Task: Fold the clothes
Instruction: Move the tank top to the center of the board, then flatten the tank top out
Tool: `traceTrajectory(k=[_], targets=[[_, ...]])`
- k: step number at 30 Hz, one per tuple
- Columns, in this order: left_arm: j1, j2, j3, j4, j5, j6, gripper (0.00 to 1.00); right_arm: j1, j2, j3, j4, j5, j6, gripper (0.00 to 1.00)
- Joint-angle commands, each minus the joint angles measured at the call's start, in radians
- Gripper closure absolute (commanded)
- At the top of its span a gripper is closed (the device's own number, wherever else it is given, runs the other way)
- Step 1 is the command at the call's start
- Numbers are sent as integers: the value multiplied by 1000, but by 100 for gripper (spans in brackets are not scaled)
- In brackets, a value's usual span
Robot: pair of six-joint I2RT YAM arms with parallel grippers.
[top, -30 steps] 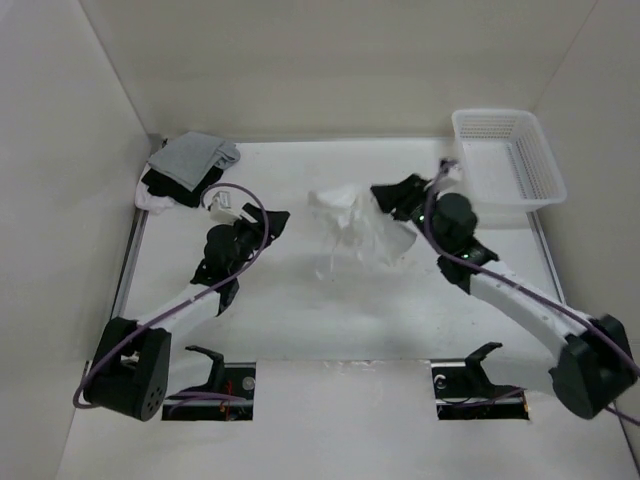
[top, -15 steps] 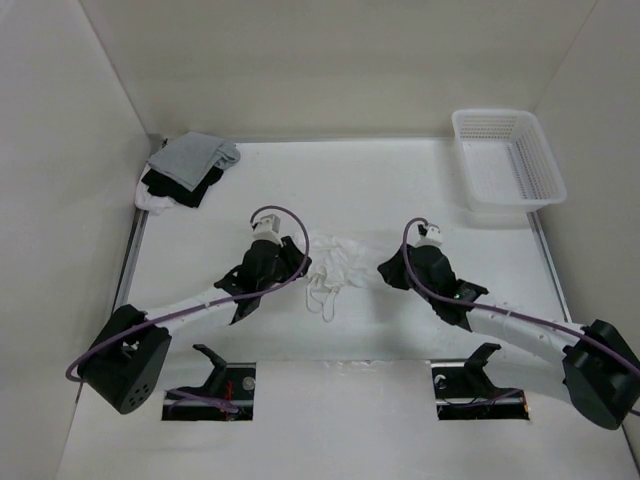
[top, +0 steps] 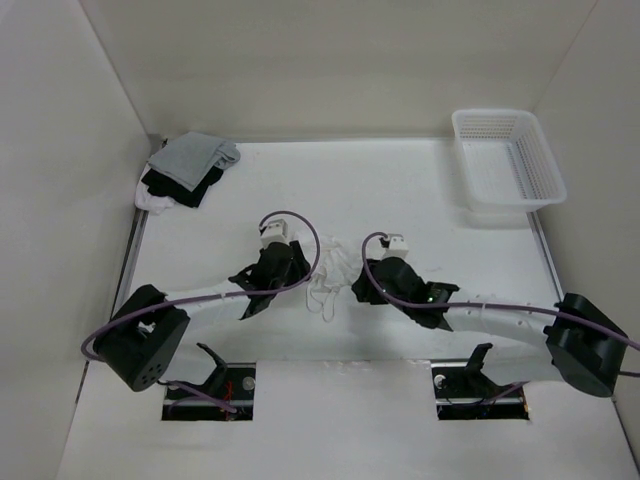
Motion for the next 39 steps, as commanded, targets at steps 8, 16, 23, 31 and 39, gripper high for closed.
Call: traceTrajectory(k=[8, 16, 23, 31, 39], targets=[[54, 98, 46, 187, 88, -46, 67, 57, 249, 231, 214, -71, -89, 48], [91, 173, 37, 281, 172, -94, 79, 57, 375, 295, 290, -104, -86, 48], [108, 120, 8, 285, 214, -117, 91, 34, 360, 256, 279, -55, -60, 93], [94, -222, -26, 131, 240, -123, 95, 48, -164, 121, 80, 40, -122, 97], [65, -778, 136, -257, 206, -100, 98, 198, -654, 341, -329, 193, -231, 97]])
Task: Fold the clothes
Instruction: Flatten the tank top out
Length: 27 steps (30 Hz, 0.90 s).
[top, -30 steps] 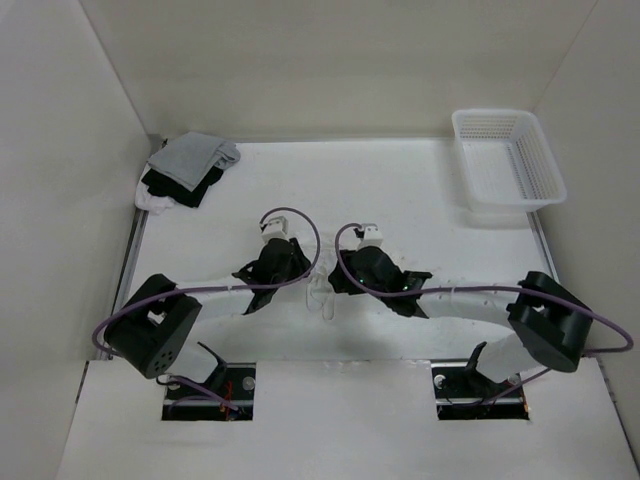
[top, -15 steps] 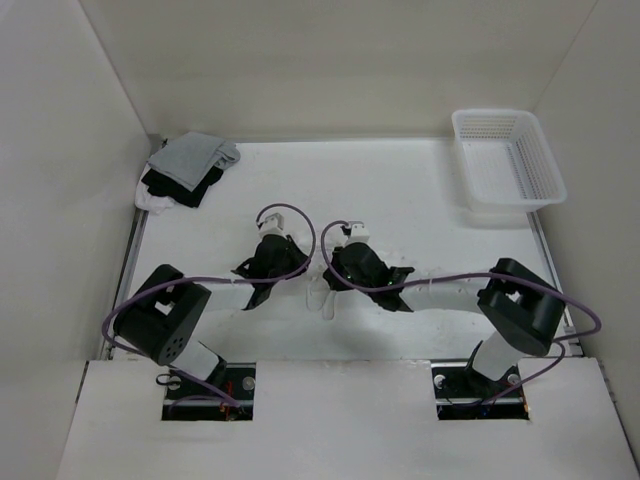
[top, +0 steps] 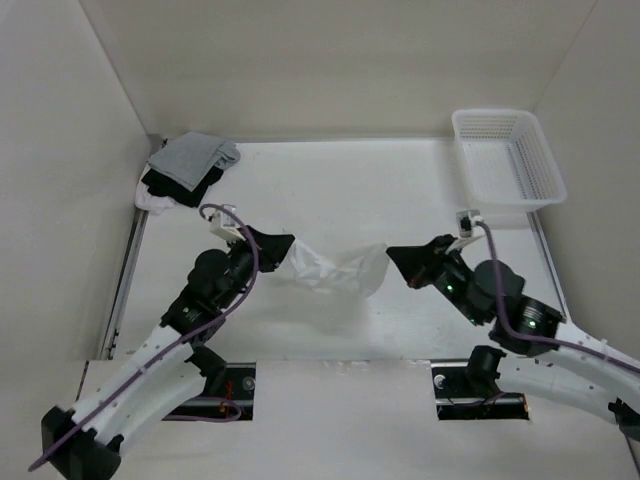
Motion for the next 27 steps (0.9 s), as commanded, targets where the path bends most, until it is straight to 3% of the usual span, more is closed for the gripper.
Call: traceTrajectory(k=[1, 6, 10, 13, 15, 17, 18, 20, 23, 27], targets=[[-23, -206, 139, -198, -21, 16, 98, 120, -115, 167, -221, 126, -88, 97], [-78, -324, 233, -276, -64, 18, 98, 306, -120, 328, -232, 288, -165, 97], [-111, -332, 227, -293, -117, 9, 96, 283, -68, 322, -175, 301, -186, 96], [-103, -256, 179, -300, -128, -7, 93, 115, 4, 281, -129, 215, -176, 95], [-74, -182, 112, -289, -137, -59, 89, -43, 77, 242, -68, 46, -142, 95], [-1, -92, 23, -237, -148, -111, 73, -241, 217, 215, 27, -166, -105, 94], [71, -29, -26, -186, -135, -142, 62, -362, 360, 216, 85, -304, -66, 95], [154, 46, -68, -108, -80, -163, 56, -471, 529, 221, 180, -377, -36, 96], [164, 94, -89, -66, -29, -163, 61, -516, 657, 227, 238, -382, -22, 96], [-4, 183, -86, -71, -45, -140, 78, -553, 730, 225, 267, -379, -10, 95]])
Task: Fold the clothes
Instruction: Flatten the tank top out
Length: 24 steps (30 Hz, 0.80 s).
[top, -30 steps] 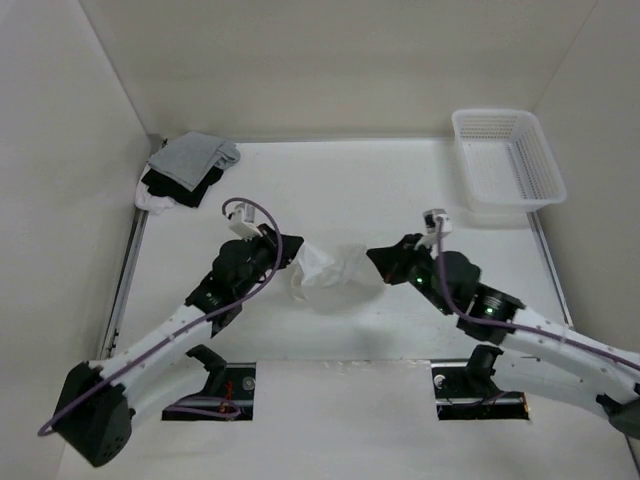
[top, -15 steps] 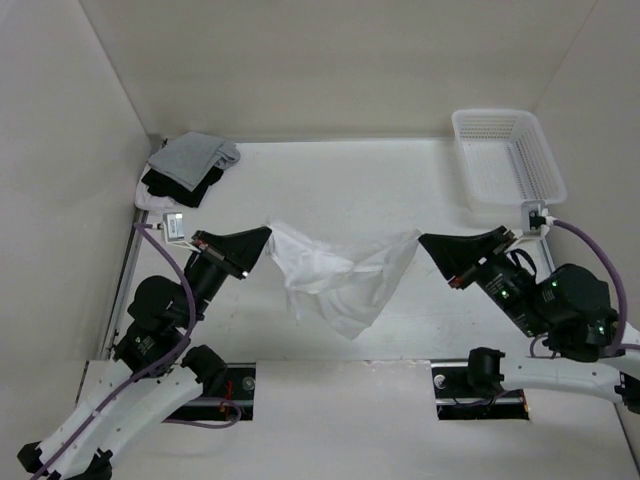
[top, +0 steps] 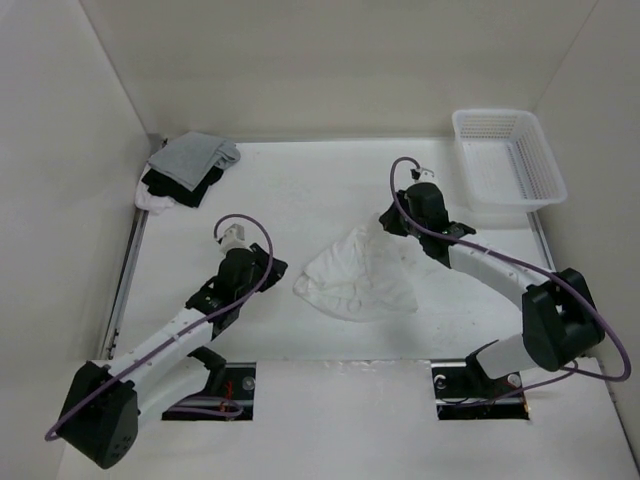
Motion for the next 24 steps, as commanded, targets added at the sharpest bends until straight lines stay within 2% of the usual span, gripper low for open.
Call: traceTrajectory(k=[1, 3, 4, 5, 9, 12, 16, 20, 24], targets=[[-193, 84, 26, 126, 10, 6, 80, -20, -17, 29, 154, -71, 32, 95], [-347, 169, 53, 144, -46, 12, 80, -26, -5, 24, 167, -71, 32, 94], [-390, 196, 66, 149, -65, 16, 80, -29, 4, 24, 171, -69, 34, 94], [-494, 273, 108, 160, -124, 27, 76, -32, 9, 21, 174, -69, 42, 94], [-600, 447, 211, 207, -178, 81, 62, -35, 6, -3, 194, -68, 55, 94], [-616, 536, 266, 259, -171, 108, 55, -39, -6, -23, 203, -68, 63, 94], [-607, 618, 311, 275, -165, 135, 54, -35, -22, -48, 213, -72, 71, 94], [-608, 705, 368, 281, -146, 170, 61, -35, -32, -69, 223, -74, 77, 94], [-613, 720, 382, 269, -155, 179, 67, -35, -51, -82, 223, -74, 77, 94]])
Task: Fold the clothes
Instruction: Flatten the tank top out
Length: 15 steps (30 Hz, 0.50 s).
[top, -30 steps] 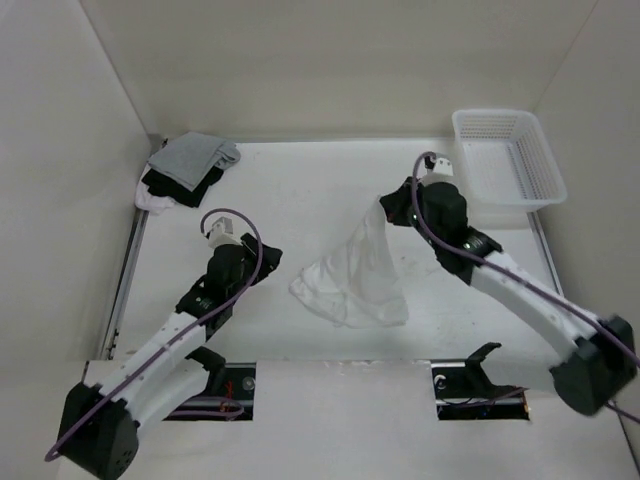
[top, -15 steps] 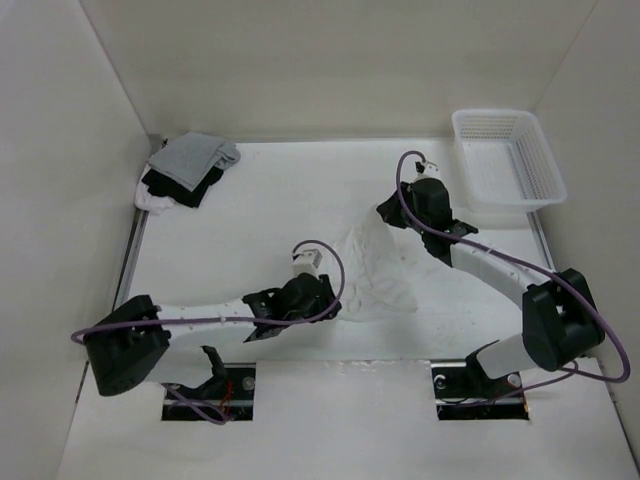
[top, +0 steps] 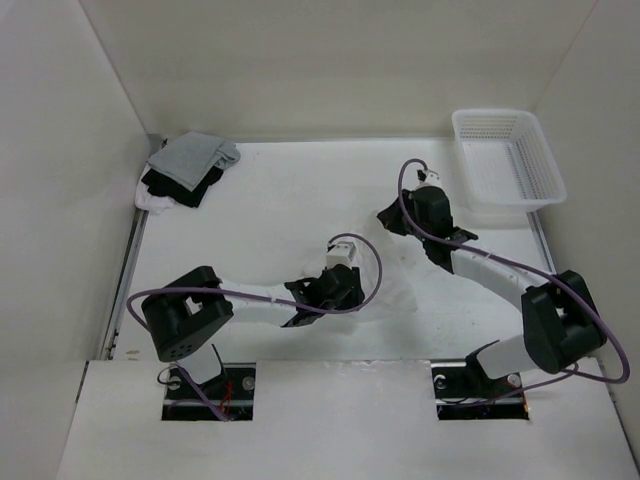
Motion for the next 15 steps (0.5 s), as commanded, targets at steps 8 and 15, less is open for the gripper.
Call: traceTrajectory(k=[8, 15], targets=[[-10, 50, 59, -7, -23, 33, 85, -10, -92, -23, 73, -5, 9, 94], [-14, 45, 74, -77, -86, 77, 92, -14, -136, -35, 71, -5, 8, 94]])
